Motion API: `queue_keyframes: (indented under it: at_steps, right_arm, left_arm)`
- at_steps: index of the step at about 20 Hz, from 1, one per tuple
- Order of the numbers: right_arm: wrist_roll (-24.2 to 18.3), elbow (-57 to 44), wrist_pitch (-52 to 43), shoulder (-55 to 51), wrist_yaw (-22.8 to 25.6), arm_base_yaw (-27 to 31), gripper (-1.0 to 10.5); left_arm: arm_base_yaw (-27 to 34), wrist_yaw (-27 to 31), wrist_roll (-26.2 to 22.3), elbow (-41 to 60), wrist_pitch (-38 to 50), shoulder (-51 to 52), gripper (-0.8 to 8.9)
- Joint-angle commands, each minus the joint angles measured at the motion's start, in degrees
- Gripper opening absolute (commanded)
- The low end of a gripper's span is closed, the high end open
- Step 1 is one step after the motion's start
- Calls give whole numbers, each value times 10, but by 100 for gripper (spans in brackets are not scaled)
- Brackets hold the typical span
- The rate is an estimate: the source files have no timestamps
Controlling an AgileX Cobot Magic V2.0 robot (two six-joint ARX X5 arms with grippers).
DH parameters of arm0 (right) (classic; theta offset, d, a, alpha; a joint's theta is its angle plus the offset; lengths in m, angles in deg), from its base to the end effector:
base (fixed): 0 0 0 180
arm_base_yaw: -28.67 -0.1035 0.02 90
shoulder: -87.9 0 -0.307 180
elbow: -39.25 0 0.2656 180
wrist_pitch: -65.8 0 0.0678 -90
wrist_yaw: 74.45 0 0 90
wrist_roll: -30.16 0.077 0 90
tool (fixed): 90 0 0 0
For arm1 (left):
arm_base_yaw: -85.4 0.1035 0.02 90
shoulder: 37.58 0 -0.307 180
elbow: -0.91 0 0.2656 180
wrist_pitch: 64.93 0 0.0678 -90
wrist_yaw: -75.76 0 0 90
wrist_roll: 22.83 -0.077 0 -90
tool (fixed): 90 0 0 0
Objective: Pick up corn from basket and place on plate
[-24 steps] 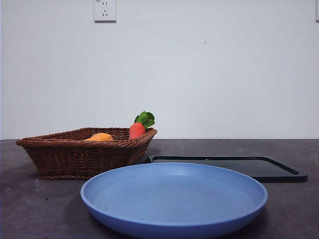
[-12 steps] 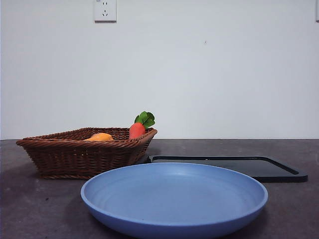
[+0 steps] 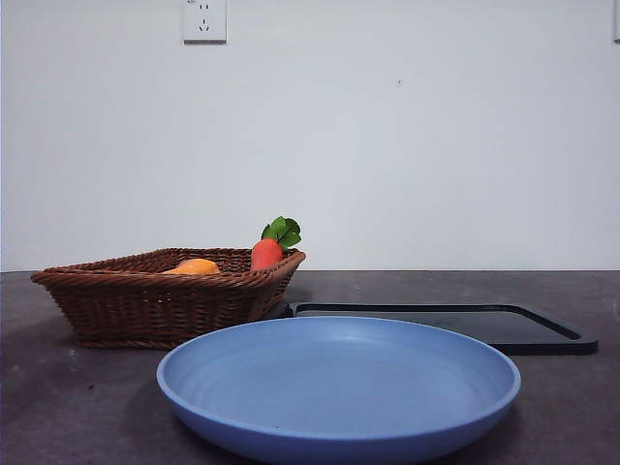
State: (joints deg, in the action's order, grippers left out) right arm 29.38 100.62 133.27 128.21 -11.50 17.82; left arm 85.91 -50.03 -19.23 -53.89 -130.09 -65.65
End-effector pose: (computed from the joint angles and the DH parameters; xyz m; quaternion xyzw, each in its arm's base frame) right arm 0.1189 0.0584 0.2988 0.0496 0.3881 0.3011 0.8696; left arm 0.0888 -0.0442 0.2865 -0.1307 0.3216 -0.2762 0.8962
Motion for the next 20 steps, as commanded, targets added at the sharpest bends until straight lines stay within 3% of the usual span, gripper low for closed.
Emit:
queue_keyframes:
  at_steps: [1,12,20]
  right_arm:
    - [21,9,-30,54,-2,-18,310]
    - [34,9,-199,375,1,-115,285]
    - [34,9,-244,478,1,-130,226]
  left_arm:
    - [-1,-2,-1,-10,5,-3,404]
    - [-1,-2,-1,-10,6,-3,404]
    - [-1,-2,-1,-10,7,-3,404]
